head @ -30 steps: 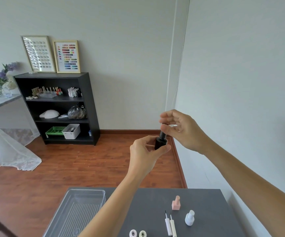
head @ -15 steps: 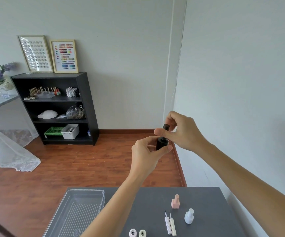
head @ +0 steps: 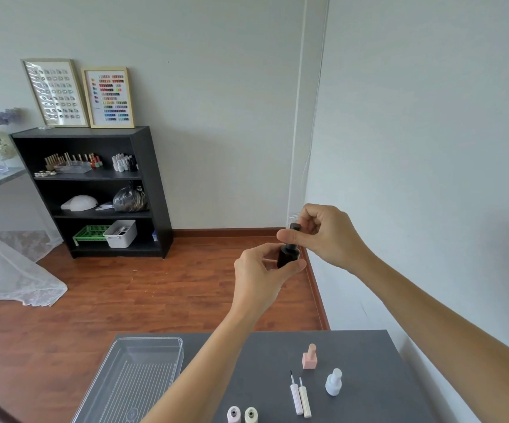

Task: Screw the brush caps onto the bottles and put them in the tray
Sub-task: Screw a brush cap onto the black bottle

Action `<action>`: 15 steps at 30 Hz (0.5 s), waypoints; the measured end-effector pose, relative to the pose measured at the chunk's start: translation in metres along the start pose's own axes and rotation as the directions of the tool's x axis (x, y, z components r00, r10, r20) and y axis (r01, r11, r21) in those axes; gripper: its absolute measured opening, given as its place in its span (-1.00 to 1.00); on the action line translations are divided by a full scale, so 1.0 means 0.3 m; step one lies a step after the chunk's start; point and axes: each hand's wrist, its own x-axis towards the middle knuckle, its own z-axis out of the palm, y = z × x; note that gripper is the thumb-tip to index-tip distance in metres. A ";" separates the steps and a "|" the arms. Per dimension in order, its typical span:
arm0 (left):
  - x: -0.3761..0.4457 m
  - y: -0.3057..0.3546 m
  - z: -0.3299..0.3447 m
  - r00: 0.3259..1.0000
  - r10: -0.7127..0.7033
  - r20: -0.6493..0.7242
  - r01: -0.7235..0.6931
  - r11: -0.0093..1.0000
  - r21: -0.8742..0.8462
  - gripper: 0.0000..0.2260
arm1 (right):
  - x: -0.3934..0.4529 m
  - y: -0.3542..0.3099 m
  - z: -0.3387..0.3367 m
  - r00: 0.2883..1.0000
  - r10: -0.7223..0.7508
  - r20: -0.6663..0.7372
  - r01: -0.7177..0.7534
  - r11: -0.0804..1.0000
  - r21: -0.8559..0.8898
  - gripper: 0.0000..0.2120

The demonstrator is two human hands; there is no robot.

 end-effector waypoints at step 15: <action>-0.010 0.010 0.017 1.000 0.002 0.017 -0.001 1.000 -0.019 -0.83 | -0.026 0.020 -0.024 1.000 -0.002 0.016 -0.001 0.989 0.150 -0.68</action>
